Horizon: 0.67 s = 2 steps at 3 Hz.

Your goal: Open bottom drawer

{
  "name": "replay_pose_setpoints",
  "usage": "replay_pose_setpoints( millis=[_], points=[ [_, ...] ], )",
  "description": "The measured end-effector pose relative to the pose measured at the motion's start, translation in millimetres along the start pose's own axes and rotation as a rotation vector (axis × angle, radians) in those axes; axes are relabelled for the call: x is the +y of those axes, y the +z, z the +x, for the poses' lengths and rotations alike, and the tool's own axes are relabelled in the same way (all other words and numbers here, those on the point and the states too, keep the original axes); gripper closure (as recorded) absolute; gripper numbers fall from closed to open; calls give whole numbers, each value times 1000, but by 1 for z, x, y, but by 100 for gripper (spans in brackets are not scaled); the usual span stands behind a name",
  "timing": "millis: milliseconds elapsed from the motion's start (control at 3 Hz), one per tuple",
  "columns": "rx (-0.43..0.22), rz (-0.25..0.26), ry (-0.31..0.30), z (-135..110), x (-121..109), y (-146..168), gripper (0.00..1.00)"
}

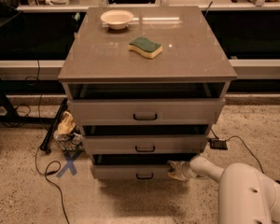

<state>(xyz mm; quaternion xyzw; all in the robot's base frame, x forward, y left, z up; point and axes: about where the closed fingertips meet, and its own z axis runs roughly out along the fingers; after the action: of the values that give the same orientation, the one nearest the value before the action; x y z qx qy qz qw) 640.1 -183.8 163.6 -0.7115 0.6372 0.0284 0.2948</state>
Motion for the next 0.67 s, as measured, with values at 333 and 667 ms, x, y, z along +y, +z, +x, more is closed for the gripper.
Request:
replay_pose_setpoints(
  millis=[333, 667],
  points=[
    [0, 0, 0, 0, 0, 0, 100],
    [0, 0, 0, 0, 0, 0, 100]
  ],
)
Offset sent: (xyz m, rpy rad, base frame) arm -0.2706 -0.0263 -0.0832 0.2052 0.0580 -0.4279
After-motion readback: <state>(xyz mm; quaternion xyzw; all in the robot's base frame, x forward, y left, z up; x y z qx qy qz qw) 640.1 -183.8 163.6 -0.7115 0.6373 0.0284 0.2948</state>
